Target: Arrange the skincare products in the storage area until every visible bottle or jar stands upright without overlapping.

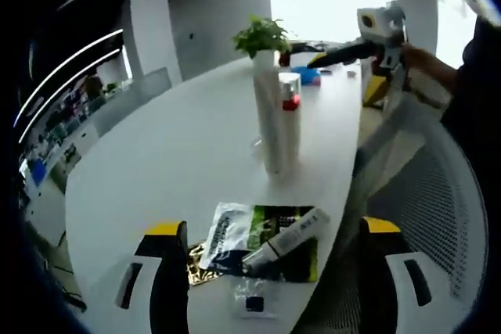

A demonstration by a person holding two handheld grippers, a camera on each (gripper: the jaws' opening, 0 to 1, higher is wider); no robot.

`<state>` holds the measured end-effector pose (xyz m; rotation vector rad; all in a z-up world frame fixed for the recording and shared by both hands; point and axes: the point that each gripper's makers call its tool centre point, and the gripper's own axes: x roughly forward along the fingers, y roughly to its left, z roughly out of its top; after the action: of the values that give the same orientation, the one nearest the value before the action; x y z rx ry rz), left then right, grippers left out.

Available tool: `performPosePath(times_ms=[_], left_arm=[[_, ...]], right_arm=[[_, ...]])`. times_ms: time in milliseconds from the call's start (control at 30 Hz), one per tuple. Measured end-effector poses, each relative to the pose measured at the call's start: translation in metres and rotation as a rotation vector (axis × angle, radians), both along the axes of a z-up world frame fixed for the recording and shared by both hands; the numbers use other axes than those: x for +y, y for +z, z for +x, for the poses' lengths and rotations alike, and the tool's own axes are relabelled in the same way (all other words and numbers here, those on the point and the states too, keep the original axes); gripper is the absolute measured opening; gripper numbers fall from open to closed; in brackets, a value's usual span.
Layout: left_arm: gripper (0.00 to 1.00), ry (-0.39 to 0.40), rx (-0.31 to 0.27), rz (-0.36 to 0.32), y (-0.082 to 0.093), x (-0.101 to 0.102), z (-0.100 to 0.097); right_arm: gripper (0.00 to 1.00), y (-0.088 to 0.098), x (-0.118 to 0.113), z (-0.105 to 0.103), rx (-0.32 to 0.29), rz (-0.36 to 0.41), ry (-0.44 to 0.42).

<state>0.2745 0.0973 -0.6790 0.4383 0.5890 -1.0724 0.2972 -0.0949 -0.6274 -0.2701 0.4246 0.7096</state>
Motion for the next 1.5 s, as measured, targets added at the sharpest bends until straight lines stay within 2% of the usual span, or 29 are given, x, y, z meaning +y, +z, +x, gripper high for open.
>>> performPosePath(times_ms=[100, 200, 333, 400, 500, 567, 733, 867, 1067, 1200, 1233, 1333, 1500], left_arm=[[0.67, -0.05, -0.026, 0.0, -0.005, -0.002, 0.003], [0.52, -0.108, -0.051, 0.084, -0.019, 0.005, 0.006], [0.45, -0.161, -0.093, 0.189, -0.037, 0.012, 0.015], [0.42, -0.195, -0.107, 0.224, -0.044, 0.015, 0.015], [0.37, -0.236, -0.096, 0.281, -0.06, 0.02, 0.014], [0.33, -0.253, -0.129, 0.295, -0.067, 0.018, 0.017], [0.33, -0.299, -0.11, 0.318, -0.086, 0.019, 0.018], [0.32, -0.332, -0.112, 0.338, -0.093, 0.02, 0.023], [0.25, -0.402, -0.074, 0.365, -0.097, 0.017, 0.023], [0.23, -0.436, -0.047, 0.359, -0.098, 0.016, 0.023], [0.22, -0.445, -0.024, 0.346, -0.099, 0.017, 0.02], [0.19, -0.429, -0.011, 0.327, -0.099, 0.016, 0.02], [0.16, -0.423, 0.002, 0.359, -0.098, 0.017, 0.017]], right_arm=[[1.0, 0.001, 0.0, 0.0, -0.003, 0.007, 0.001], [1.0, 0.0, 0.0, 0.0, 0.004, 0.005, -0.001], [1.0, -0.004, 0.0, -0.002, 0.028, 0.01, -0.003], [1.0, -0.004, 0.0, -0.002, 0.02, 0.009, -0.008], [1.0, -0.004, 0.0, -0.003, 0.023, 0.012, -0.008], [1.0, -0.005, 0.001, -0.004, 0.026, 0.021, -0.006], [1.0, -0.007, 0.003, -0.005, 0.041, 0.051, -0.01], [1.0, -0.01, 0.003, -0.006, 0.049, 0.047, -0.008], [1.0, -0.012, 0.007, -0.005, 0.062, 0.048, 0.003], [1.0, -0.012, 0.009, -0.005, 0.063, 0.049, 0.011], [1.0, -0.012, 0.011, -0.005, 0.064, 0.052, 0.015], [1.0, -0.015, 0.016, -0.008, 0.071, 0.071, 0.025], [1.0, -0.03, 0.024, -0.019, 0.112, 0.053, 0.06]])
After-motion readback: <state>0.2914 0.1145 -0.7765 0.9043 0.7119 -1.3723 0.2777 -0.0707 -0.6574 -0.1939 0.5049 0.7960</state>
